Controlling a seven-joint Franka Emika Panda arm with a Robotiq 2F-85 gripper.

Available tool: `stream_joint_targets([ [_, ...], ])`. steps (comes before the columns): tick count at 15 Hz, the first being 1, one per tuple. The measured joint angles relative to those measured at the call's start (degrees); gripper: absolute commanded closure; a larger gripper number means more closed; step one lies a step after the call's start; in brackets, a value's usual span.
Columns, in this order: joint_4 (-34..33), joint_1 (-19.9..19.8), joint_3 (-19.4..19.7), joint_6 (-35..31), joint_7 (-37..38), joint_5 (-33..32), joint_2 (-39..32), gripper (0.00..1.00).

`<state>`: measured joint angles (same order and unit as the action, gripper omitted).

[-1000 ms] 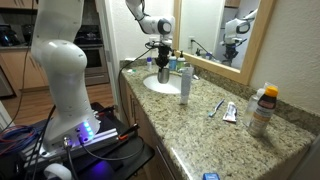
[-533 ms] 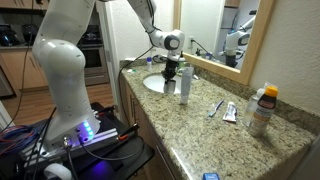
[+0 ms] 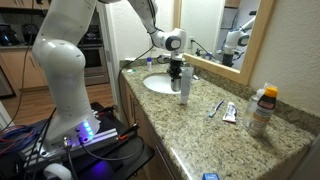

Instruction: Put the metal cup in the sink and then open the tap to fill it

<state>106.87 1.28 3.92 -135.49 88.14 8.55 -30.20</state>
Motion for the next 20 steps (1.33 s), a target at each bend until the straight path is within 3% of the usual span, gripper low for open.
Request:
stream_joint_targets([
  [11, -5.3, -1.0, 0.4, -4.0, -0.3, 2.5, -6.4, 0.98],
  [20, -7.5, -4.8, -2.6, -6.2, -7.5, 14.7, -10.6, 0.98],
])
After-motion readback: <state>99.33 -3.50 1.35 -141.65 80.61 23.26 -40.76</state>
